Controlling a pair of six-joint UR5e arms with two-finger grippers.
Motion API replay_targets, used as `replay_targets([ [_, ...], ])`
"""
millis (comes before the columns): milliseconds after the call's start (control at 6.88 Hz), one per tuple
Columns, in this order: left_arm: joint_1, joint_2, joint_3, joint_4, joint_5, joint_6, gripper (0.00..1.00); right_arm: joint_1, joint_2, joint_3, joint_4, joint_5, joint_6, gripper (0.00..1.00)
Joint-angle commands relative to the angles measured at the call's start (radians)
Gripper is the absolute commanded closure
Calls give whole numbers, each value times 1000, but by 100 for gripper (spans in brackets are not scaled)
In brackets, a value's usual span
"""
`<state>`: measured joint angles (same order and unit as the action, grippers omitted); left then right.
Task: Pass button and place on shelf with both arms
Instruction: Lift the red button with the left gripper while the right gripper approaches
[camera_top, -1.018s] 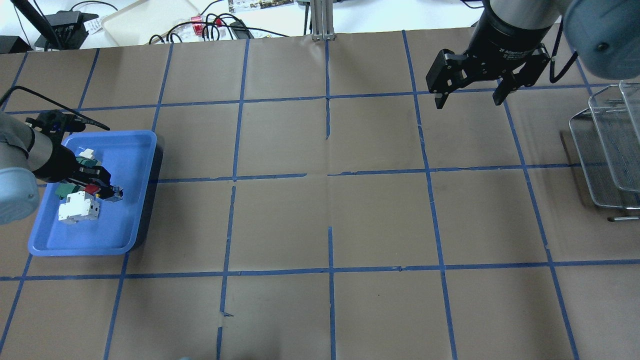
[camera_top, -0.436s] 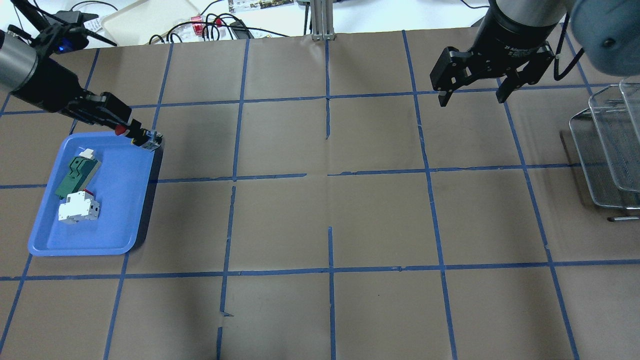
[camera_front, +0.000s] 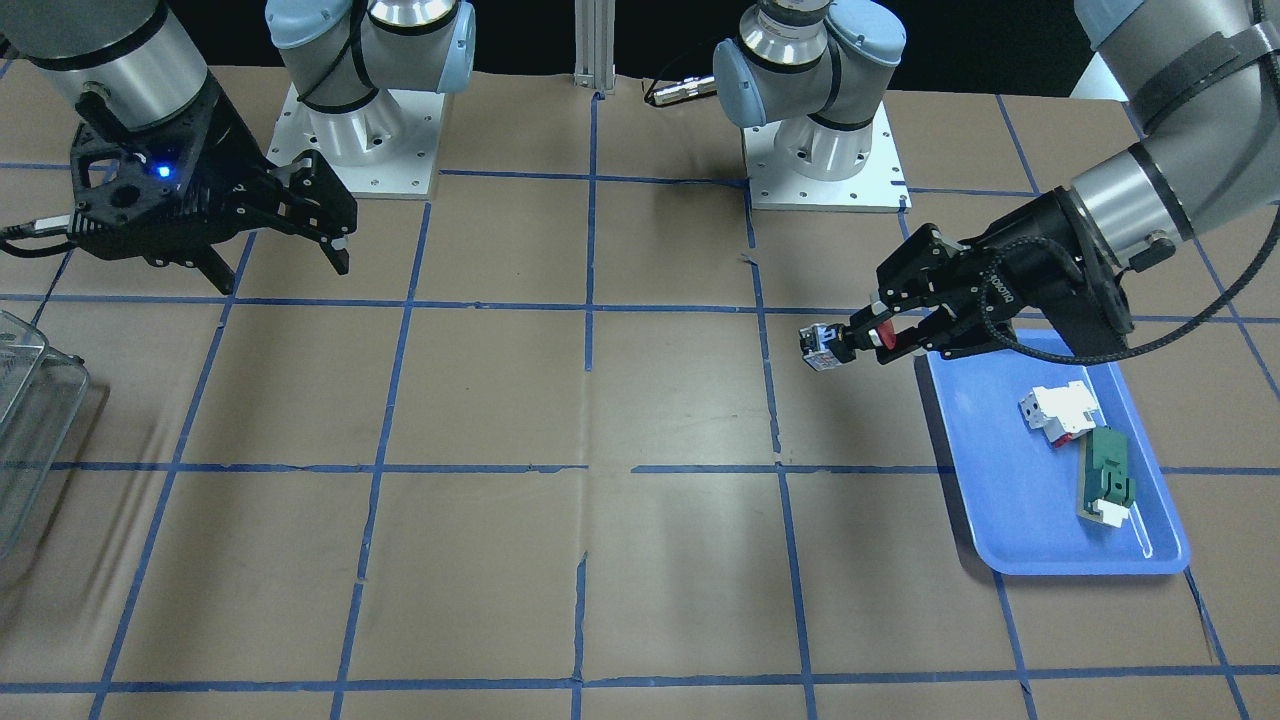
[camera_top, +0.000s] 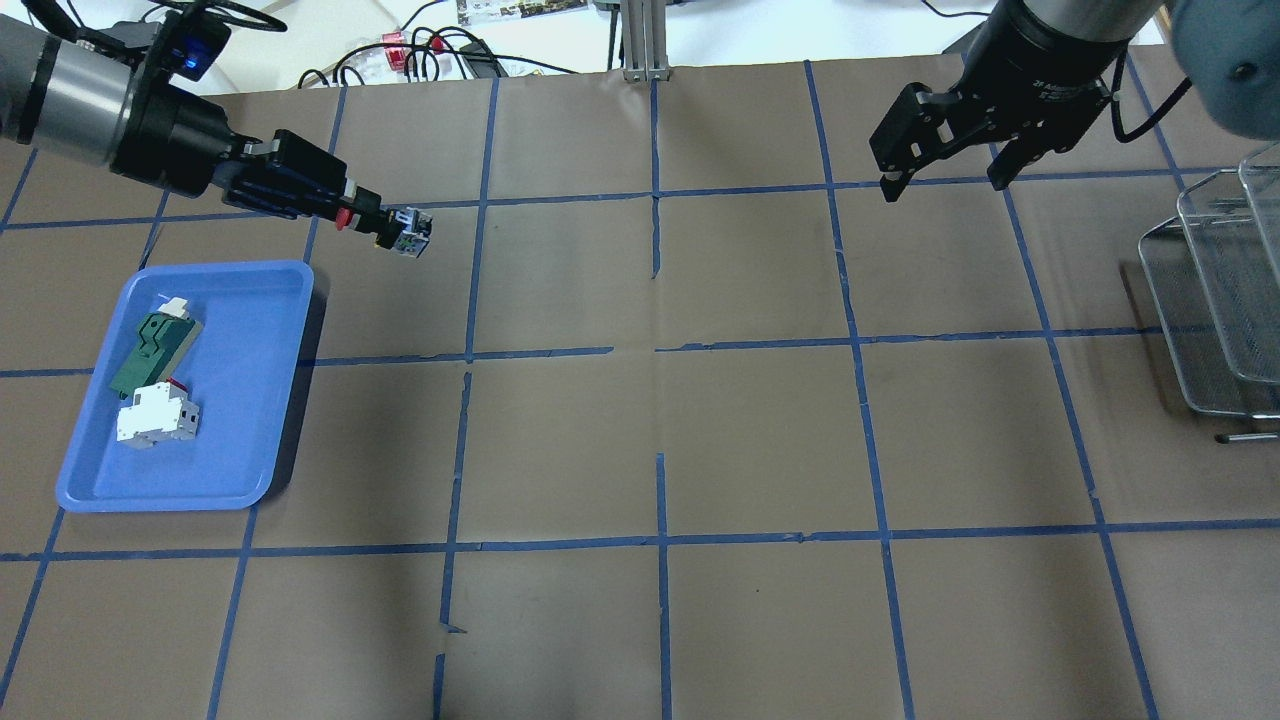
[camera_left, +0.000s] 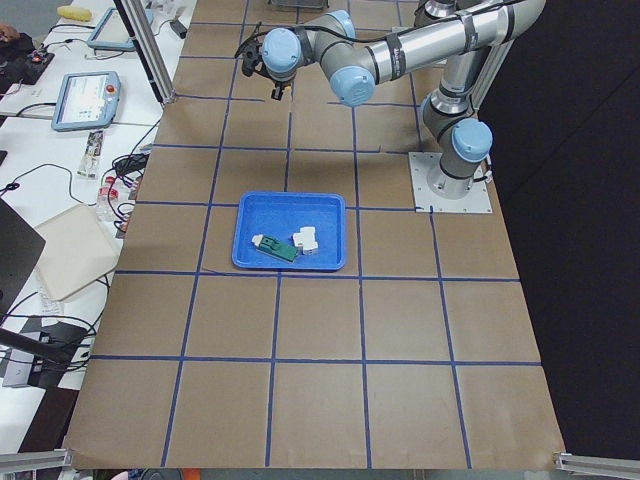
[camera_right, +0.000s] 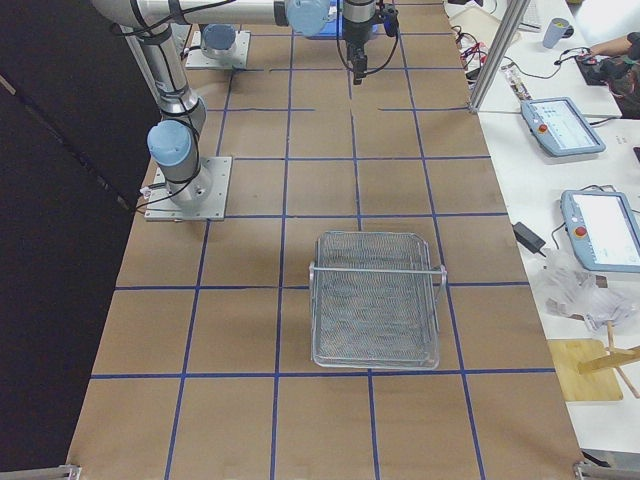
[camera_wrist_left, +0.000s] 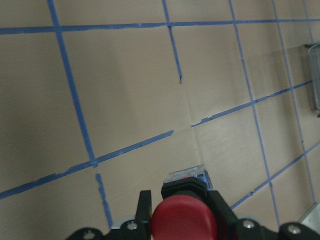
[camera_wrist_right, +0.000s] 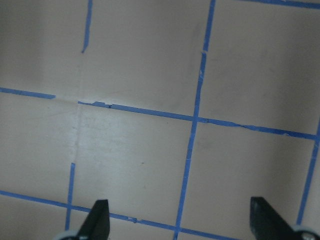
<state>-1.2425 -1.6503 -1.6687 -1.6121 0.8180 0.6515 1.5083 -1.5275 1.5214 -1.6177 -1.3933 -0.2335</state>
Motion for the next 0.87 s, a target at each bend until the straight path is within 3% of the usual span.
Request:
replay_targets([
  [0, -84, -16, -17, 0, -192, -28, 100, -17, 42, 19, -144, 251, -108, 0],
  [145, -124, -28, -26, 0, -303, -33, 100, -13, 38, 25, -154, 316, -226, 0],
  [291, -143, -40, -55, 6, -345, -27, 100, 4, 41, 43, -154, 408, -277, 0],
  [436, -172, -45, -90, 11, -428, -24, 100, 18, 27, 71, -142, 431, -362, 0],
  [727, -202, -49, -100, 33, -453, -24, 100, 32, 32, 83, -145, 431, -540, 0],
])
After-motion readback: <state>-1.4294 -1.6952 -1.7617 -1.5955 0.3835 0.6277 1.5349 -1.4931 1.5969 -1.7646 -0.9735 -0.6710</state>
